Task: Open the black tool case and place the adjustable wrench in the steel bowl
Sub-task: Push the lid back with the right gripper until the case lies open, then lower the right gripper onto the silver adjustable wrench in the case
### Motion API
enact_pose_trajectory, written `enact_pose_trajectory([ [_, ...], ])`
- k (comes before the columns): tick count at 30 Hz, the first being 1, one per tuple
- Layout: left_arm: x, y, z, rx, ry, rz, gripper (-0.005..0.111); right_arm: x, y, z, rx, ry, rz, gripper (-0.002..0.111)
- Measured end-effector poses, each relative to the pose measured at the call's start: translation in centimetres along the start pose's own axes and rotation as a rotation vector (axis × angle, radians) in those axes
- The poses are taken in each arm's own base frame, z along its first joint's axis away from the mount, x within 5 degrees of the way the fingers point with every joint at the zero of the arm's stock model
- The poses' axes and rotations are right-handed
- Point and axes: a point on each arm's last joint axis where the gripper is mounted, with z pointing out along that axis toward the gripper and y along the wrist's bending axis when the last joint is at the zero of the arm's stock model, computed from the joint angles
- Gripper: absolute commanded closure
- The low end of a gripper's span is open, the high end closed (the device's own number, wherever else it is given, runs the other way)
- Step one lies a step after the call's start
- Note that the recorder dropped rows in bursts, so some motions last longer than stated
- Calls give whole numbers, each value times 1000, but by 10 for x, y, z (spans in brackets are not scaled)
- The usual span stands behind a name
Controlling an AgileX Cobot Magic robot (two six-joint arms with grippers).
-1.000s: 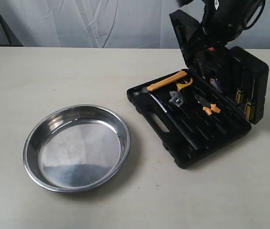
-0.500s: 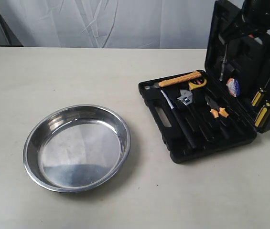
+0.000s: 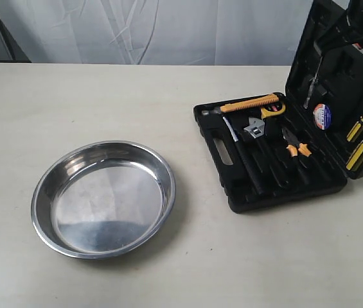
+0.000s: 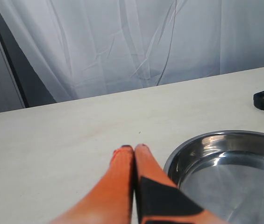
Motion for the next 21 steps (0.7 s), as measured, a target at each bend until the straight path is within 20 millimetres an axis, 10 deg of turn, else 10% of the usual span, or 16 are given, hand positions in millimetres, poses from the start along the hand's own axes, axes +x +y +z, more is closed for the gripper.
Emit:
enact_pose_trajectory([
  [9, 0, 0, 0, 0, 0, 0, 106, 0, -3, 1, 24, 1, -13, 47],
  [14, 0, 0, 0, 0, 0, 0, 106, 0, -9, 1, 95, -2, 46, 56],
  [21, 0, 0, 0, 0, 0, 0, 106, -2, 8, 4, -99, -9, 235, 107],
])
